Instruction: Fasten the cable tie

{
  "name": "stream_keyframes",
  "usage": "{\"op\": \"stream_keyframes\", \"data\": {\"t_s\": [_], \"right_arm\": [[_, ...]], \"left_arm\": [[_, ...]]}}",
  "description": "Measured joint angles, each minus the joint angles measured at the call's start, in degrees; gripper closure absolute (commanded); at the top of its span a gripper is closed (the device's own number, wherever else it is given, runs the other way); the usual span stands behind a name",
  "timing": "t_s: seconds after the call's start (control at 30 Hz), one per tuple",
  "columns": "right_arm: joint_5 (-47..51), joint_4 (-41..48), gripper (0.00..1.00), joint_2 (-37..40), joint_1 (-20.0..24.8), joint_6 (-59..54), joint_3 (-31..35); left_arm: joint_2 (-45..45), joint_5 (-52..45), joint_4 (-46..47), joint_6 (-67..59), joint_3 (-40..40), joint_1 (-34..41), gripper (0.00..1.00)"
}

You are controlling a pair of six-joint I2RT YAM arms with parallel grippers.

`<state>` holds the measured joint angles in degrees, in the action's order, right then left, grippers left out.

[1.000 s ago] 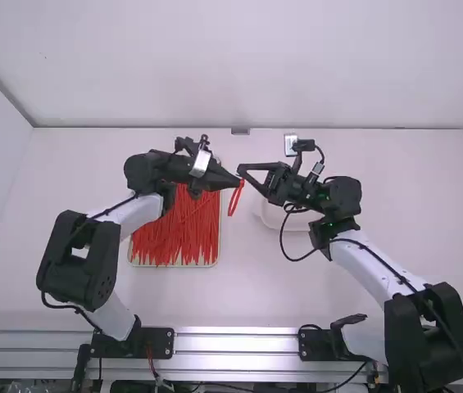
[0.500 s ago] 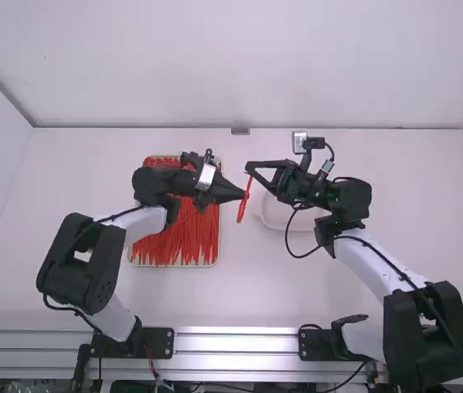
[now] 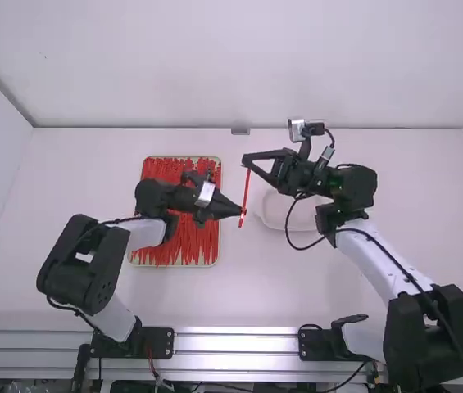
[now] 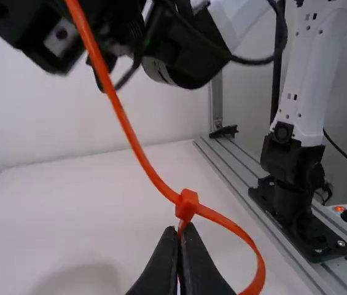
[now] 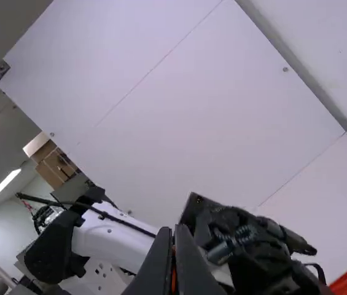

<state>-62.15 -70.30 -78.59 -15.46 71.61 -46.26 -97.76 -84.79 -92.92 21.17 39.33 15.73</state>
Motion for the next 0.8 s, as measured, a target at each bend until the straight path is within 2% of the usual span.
{"op": "stream_keyframes", "data": {"t_s": [0.3,0.7,0.73,0.8], "right_arm": [[-2.08,0.20,1.00,0.00,0.00,0.33,-3.82],[-4.00,0.63,1.00,0.00,0.94,1.53,-5.38],[-4.17,0.66,0.97,0.00,0.94,1.51,-5.42],[-3.91,0.22,0.75,0.00,0.96,1.79,-5.64]], "left_arm": [[0.02,0.02,-0.13,-2.12,-3.23,0.22,0.98],[0.07,1.05,-0.17,-3.91,-5.33,0.24,0.99],[0.07,1.01,-0.15,-3.93,-5.33,0.24,0.98],[0.07,0.26,0.15,-4.09,-5.44,0.24,0.99]]}}
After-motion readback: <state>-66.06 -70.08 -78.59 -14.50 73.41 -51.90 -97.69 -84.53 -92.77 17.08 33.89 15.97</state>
